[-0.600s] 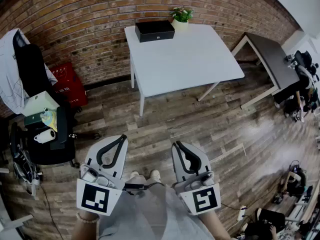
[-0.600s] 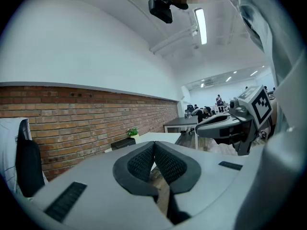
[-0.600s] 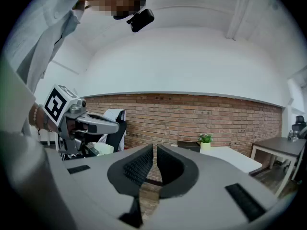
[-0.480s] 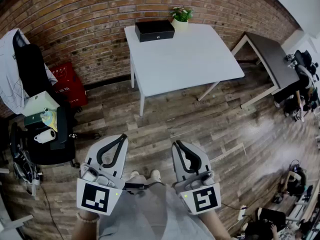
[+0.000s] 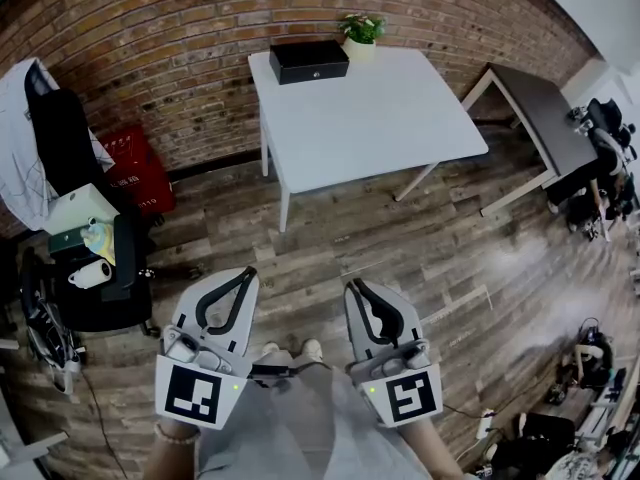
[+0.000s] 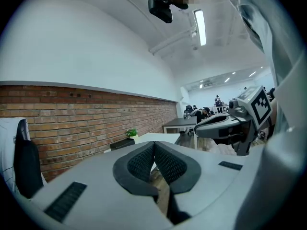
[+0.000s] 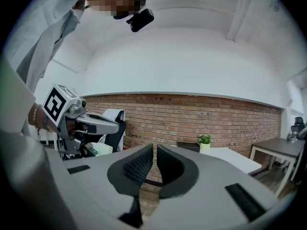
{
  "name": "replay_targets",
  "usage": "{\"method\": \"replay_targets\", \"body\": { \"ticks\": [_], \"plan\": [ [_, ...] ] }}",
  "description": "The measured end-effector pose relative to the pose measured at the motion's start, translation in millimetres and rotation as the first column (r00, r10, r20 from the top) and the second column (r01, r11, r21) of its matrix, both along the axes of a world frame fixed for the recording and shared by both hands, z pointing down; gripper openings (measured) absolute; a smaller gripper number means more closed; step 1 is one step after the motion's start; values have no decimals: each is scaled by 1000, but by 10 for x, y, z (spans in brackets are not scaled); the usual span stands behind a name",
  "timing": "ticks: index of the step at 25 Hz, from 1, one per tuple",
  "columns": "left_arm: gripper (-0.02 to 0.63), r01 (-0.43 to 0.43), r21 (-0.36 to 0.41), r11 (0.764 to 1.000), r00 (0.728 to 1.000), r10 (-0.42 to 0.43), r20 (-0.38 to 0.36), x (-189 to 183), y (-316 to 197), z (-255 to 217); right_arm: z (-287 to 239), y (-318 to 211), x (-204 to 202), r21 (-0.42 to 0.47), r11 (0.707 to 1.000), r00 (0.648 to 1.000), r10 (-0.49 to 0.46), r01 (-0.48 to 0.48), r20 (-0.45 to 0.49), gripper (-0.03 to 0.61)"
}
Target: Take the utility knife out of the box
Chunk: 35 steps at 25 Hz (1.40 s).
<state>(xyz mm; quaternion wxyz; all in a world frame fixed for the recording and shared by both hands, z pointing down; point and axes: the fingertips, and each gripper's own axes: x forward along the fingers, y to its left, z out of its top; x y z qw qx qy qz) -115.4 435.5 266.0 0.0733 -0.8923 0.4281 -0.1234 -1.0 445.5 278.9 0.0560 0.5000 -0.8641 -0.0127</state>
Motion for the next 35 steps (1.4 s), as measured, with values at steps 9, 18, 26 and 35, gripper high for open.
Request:
{"method": "replay_targets", "body": {
  "ticks": [9,18,26,35],
  "plan": [
    [18,-33,-19,999,999,34,24,-95,1,123,96,1,-7,-33,999,999,31,-32,-25,57],
    [18,-41,-23,999,999,41,8,-263,34,154,138,45,-131,-34,997,997,64,-65,-37,57],
    [18,-5,-11,1000,1000,5,-7,-423,20,124,180,99,-177,-51,995,997,83,-83,-8,57],
    [18,9,11,1000,1000,-10,22,-439,-218,115,190,-250,-152,-29,997,998,66,-66,1,57]
  ]
}}
